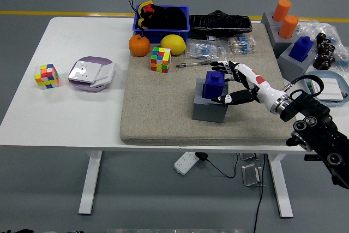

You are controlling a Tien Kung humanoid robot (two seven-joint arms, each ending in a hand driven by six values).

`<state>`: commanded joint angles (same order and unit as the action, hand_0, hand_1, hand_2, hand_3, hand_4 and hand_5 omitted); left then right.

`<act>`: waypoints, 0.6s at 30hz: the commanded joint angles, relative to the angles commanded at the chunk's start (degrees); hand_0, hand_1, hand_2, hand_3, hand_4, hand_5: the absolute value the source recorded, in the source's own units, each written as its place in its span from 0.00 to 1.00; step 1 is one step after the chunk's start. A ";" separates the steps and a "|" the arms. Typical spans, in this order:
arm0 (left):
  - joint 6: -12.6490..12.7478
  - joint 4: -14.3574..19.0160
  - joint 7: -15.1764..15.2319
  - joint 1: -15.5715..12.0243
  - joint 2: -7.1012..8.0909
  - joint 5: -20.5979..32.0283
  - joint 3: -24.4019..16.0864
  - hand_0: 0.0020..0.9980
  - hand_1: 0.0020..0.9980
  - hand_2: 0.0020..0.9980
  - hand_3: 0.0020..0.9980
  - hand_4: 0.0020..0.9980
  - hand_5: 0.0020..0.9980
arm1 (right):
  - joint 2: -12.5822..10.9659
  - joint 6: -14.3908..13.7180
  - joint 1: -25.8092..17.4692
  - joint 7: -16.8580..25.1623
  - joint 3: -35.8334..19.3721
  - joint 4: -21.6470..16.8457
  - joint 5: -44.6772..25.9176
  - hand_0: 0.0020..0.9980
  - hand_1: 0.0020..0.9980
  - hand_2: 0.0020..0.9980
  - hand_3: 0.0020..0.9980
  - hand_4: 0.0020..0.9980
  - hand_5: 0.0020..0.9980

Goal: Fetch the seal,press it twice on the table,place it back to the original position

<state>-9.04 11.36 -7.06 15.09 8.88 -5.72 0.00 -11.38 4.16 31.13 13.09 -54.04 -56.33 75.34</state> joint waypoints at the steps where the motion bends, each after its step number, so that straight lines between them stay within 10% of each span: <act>1: 0.00 0.00 0.00 0.00 0.00 0.00 0.00 0.82 0.82 0.79 0.84 0.82 0.43 | -0.05 0.01 -0.07 -0.01 -0.21 -0.05 0.08 0.98 0.97 0.97 0.98 1.00 0.27; 18: 0.01 -0.03 -0.01 0.03 0.20 -0.21 -0.38 0.82 0.82 0.79 0.84 0.82 0.43 | -5.71 2.65 -8.43 -1.85 -15.15 -3.00 2.70 0.99 0.99 0.98 1.00 1.00 0.34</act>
<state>-9.03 11.34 -7.07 15.12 9.08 -5.93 -0.38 -17.10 6.81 22.70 11.24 -69.19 -59.33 78.05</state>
